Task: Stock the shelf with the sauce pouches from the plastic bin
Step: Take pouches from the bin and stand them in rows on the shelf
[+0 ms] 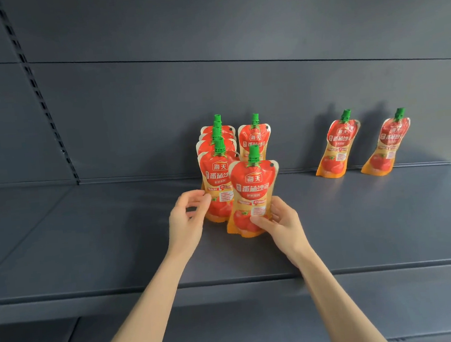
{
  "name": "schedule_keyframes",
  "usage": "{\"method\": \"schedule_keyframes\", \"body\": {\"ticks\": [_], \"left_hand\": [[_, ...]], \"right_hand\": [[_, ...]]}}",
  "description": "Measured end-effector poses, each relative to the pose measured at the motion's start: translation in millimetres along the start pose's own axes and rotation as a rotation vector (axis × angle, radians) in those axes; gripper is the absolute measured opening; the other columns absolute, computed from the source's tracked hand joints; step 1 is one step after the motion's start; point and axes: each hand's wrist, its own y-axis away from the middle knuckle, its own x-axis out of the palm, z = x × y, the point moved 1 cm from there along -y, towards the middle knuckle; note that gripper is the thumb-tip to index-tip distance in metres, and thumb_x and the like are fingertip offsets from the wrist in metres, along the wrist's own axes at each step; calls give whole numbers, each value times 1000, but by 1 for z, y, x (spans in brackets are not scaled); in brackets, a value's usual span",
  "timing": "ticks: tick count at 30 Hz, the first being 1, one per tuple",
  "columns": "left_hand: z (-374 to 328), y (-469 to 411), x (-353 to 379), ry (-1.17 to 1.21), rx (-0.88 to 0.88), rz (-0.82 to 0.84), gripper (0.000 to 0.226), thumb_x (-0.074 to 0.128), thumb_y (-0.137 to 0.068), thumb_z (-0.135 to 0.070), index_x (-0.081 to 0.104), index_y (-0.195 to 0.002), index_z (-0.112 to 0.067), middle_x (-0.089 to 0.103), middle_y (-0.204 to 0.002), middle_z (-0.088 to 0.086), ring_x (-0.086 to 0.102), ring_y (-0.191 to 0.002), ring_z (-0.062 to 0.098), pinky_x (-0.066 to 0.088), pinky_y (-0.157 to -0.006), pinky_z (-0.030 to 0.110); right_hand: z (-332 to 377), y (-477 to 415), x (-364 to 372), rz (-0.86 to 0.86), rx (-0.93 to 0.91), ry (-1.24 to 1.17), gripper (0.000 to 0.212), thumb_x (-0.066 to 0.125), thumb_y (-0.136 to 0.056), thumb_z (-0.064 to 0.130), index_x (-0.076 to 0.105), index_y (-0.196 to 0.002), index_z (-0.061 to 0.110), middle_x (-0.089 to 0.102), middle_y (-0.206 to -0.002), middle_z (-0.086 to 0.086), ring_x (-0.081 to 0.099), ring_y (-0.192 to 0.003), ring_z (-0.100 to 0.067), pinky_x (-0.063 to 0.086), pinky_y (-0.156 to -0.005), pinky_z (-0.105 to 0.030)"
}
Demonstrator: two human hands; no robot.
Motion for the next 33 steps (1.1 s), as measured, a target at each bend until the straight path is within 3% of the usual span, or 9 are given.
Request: {"method": "schedule_keyframes", "body": {"ticks": [7, 15, 20, 23, 25, 29, 33], "left_hand": [[-24, 8, -6, 141, 57, 188, 18, 57, -89, -22, 61, -106, -22, 67, -105, -9, 63, -98, 0, 50, -76, 13], [-18, -4, -7, 26, 59, 153, 15, 62, -87, -19, 62, -102, -16, 68, -100, -7, 64, -96, 5, 54, -83, 25], [-19, 5, -9, -127, 38, 130, 30, 63, -87, -26, 58, -115, -19, 63, -109, -9, 60, -101, 5, 51, -87, 24], [-22, 26, -12, -278, 78, -26, 37, 64, -86, -27, 55, -120, -16, 53, -115, -9, 52, -103, 5, 42, -83, 17], [-29, 43, -10, -314, 153, -44, 31, 64, -86, -23, 58, -115, -14, 56, -111, -7, 54, -100, 7, 43, -82, 16], [-51, 78, 18, -305, 211, 127, 21, 63, -86, -20, 63, -107, -16, 64, -98, -8, 58, -97, 0, 41, -79, 3], [-66, 127, 72, -305, 207, 355, 22, 61, -88, -22, 61, -109, -22, 65, -97, -14, 57, -98, -4, 43, -82, 7]], "right_hand": [[0, 0, 45, 70, -46, 157, 28, 64, -88, 14, 58, -116, 14, 60, -112, -5, 61, -103, -17, 51, -88, -25], [7, 1, 52, -65, -72, 320, 26, 68, -85, 19, 55, -108, 19, 64, -105, 4, 59, -88, -3, 47, -72, -6], [14, 10, 44, -63, -62, 494, 40, 67, -86, 25, 55, -123, 16, 63, -119, 1, 58, -104, -13, 49, -91, -28], [24, 24, 29, -109, -72, 538, 40, 64, -88, 26, 55, -125, 15, 60, -122, 2, 56, -108, -13, 45, -93, -28], [30, 36, 15, -144, -86, 564, 35, 62, -90, 24, 56, -124, 16, 60, -123, 2, 55, -110, -13, 43, -94, -26], [38, 71, -26, -248, -89, 585, 27, 59, -92, 20, 60, -118, 15, 62, -116, 5, 55, -110, -12, 42, -95, -24], [35, 128, -84, -345, -46, 660, 21, 59, -92, 22, 63, -112, 16, 63, -108, 8, 57, -102, -10, 47, -87, -26]]}}
